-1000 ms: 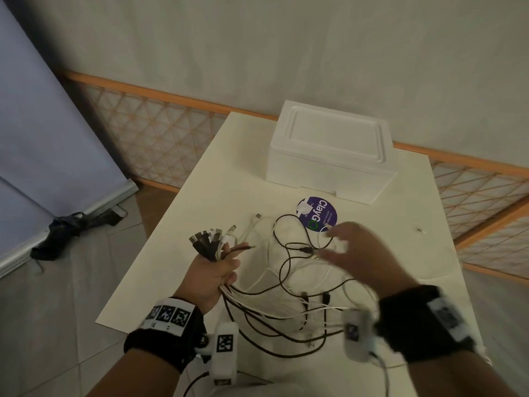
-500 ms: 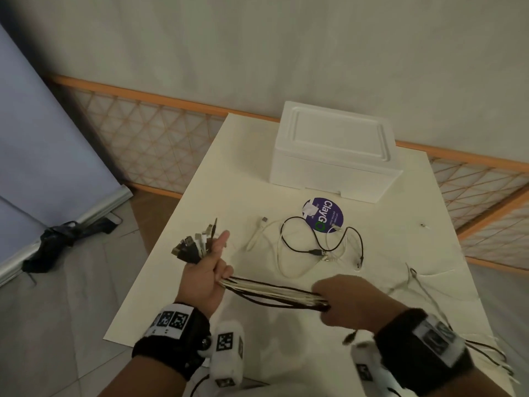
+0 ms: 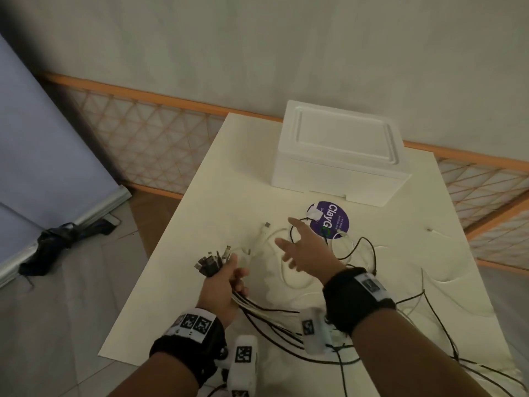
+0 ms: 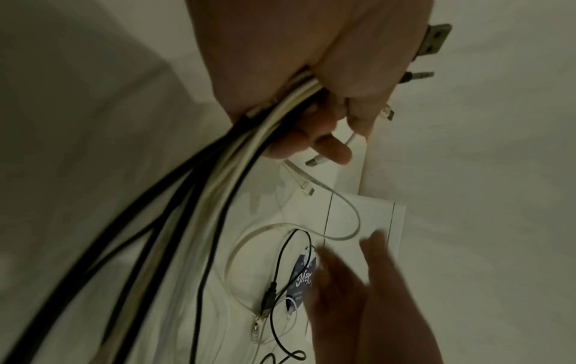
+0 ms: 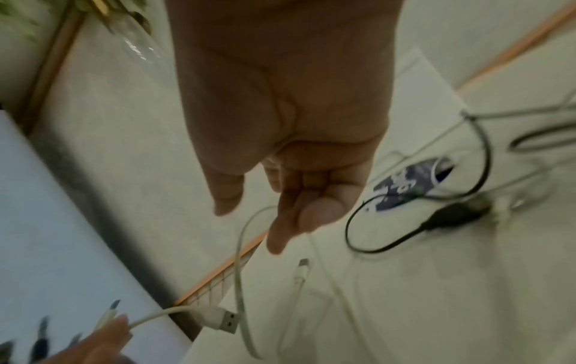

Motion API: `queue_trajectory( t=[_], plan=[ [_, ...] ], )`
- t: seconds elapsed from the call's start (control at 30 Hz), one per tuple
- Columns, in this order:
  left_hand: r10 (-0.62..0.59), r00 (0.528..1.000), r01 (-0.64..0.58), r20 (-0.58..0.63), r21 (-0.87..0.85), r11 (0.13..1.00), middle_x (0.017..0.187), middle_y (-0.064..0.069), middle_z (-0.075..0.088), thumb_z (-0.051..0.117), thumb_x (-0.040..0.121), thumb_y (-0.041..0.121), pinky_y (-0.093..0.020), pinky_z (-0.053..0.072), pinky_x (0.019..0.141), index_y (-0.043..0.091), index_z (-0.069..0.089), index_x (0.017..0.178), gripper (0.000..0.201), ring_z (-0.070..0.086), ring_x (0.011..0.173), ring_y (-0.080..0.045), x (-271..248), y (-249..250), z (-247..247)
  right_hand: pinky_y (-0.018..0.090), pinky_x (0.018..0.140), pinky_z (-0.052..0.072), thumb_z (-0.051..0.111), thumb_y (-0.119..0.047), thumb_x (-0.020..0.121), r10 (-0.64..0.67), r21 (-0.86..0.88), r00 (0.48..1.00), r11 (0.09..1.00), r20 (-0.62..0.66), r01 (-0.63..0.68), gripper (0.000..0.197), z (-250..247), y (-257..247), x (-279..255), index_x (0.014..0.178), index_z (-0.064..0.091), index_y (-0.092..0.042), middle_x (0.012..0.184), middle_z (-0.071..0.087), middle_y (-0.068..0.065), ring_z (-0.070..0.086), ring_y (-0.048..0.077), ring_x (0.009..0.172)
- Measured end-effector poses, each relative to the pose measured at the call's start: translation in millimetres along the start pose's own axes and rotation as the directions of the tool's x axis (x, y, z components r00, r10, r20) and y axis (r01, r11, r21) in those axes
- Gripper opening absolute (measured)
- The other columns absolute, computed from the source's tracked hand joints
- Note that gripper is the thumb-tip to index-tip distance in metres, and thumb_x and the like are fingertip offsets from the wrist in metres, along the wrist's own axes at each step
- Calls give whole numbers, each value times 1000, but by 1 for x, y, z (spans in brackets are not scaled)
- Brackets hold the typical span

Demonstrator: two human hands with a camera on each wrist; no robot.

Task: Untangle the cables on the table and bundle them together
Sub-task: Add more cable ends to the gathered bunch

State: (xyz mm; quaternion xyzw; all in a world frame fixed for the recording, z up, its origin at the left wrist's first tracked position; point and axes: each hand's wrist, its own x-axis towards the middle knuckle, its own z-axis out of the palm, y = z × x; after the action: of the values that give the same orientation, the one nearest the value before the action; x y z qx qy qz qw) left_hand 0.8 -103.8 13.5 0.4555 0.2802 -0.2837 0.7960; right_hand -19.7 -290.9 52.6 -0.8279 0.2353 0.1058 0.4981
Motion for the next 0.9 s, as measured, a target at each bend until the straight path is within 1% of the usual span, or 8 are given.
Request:
queue_trajectory(
  t=[0.1, 0.17, 0.23, 0.37, 0.53, 0.73, 0.8, 0.9],
  plan=[
    [23, 997, -23, 75, 0, 1000, 63, -8, 62, 53, 96, 33, -24, 42, 42, 10, 54, 76, 30, 41, 39, -12, -4, 8, 2, 32, 69, 54, 54, -51, 90, 74, 316, 990, 942, 124, -110, 46, 7, -21, 18, 120, 53, -15, 98, 66, 11, 66, 23, 78],
    [25, 995, -24, 101, -8, 1000, 66, -10, 64, 50, 96, 36, -24, 42, 44, 10, 44, 58, 46, 41, 40, -13, -6, 13, 3, 40, 80, 55, 61, -36, 90, -4, 251, 1000, 968, -11, 7, 26, 6, -25, 28, 93, 61, -11, 102, 67, 5, 67, 23, 88],
    [39, 993, -36, 115, -28, 999, 70, -11, 67, 49, 96, 37, -24, 41, 46, 9, 45, 57, 49, 41, 40, -13, -6, 18, 3, 44, 85, 55, 55, -8, 89, -110, 133, 989, 983, -97, 122, 11, -1, -29, 32, 84, 57, -17, 109, 67, 0, 66, 16, 88],
    [60, 984, -52, 166, -56, 997, 89, -11, 71, 50, 96, 29, -24, 46, 46, 6, 63, 80, 31, 46, 44, -11, -2, 25, 16, 36, 61, 51, 31, 5, 88, -279, -143, 958, 947, 68, 286, 31, -9, -40, 14, 93, 45, -22, 102, 63, -1, 65, 19, 71],
    [-51, 976, 25, 213, 121, 992, 91, -9, 73, 51, 96, 24, -24, 37, 44, 3, 67, 105, 28, 38, 48, -12, 7, 28, 37, 40, 66, 51, 39, -8, 91, -401, -512, 820, 643, 409, 570, 26, 11, -29, -18, 115, 42, -15, 92, 65, 3, 61, 22, 75],
    [-300, 937, 232, 176, 327, 916, 94, -19, 72, 57, 94, 20, -33, 47, 58, -3, 64, 102, 26, 52, 73, -25, 14, 24, 37, 32, 57, 38, 42, -11, 90, -425, -602, 742, 435, 519, 670, 40, 16, -10, -45, 130, 45, -16, 97, 64, 8, 62, 31, 77],
    [-324, 926, 240, 193, 363, 901, 89, -16, 73, 54, 95, 22, -31, 48, 56, -4, 66, 101, 28, 52, 72, -24, 10, 21, 35, 29, 57, 32, 43, -12, 89, -414, -602, 753, 453, 512, 658, 41, 15, -10, -50, 129, 46, -20, 97, 64, 5, 61, 27, 80],
    [-280, 934, 197, 222, 335, 921, 66, 0, 61, 51, 96, 20, -21, 35, 42, -1, 67, 109, 29, 36, 44, -9, 5, 21, 34, 27, 57, 31, 44, -14, 89, -383, -597, 801, 534, 461, 599, 38, 13, -6, -51, 126, 42, -20, 98, 64, 2, 62, 26, 85]
  ],
)
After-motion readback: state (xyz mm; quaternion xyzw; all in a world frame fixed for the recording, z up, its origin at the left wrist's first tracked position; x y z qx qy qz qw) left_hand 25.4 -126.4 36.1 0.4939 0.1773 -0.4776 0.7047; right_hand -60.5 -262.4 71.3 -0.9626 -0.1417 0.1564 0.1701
